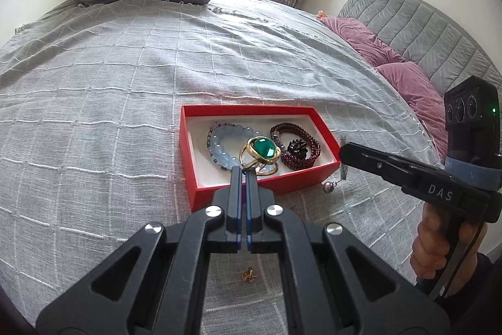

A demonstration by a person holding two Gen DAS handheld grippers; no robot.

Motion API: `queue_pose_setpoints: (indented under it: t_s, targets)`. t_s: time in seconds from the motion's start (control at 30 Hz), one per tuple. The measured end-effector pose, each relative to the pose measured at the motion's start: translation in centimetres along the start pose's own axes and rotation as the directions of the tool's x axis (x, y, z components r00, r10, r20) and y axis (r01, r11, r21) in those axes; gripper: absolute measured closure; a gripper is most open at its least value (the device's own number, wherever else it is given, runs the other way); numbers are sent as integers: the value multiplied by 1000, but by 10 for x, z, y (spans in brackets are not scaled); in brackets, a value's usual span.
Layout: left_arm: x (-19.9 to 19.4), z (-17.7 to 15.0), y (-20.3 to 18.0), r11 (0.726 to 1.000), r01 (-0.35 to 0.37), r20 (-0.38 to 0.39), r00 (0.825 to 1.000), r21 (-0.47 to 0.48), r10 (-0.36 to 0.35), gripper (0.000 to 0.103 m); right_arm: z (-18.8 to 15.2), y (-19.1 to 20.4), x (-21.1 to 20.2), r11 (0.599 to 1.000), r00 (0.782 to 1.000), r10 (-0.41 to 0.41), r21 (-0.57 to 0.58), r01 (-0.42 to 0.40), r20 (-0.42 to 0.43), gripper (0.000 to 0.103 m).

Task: Organize jewelry
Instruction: 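Carry the ring with the left gripper while the right gripper carries the earring into the red box, then open both grippers to drop the ring and earring inside the red box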

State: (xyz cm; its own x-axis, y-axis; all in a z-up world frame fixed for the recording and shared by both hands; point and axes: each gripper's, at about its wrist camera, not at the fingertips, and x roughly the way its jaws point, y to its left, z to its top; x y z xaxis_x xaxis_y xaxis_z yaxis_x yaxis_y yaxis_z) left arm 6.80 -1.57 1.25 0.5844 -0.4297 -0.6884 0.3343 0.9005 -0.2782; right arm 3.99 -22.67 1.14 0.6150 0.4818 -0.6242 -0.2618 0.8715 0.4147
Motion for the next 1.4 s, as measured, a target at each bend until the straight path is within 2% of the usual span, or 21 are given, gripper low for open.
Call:
queue_pose_setpoints:
  t_s: [0.27, 0.63, 1.03, 1.4]
  targets:
    - [14, 13, -4, 1000, 3, 2, 1000, -2, -3, 101, 15, -13, -3, 999, 998, -28, 34, 26, 56, 99]
    - [37, 16, -8, 1000, 1, -40, 999, -6, -1, 101, 26, -29, 3, 997, 993, -46, 70, 38, 107, 99]
    - [51, 17, -5, 999, -31, -63, 998, -11, 30, 101, 26, -30, 22, 997, 994, -63, 50, 59, 84, 98]
    - [47, 19, 8, 998, -16, -66, 998, -61, 12, 100, 26, -34, 24, 995, 995, -78, 67, 73, 65, 97]
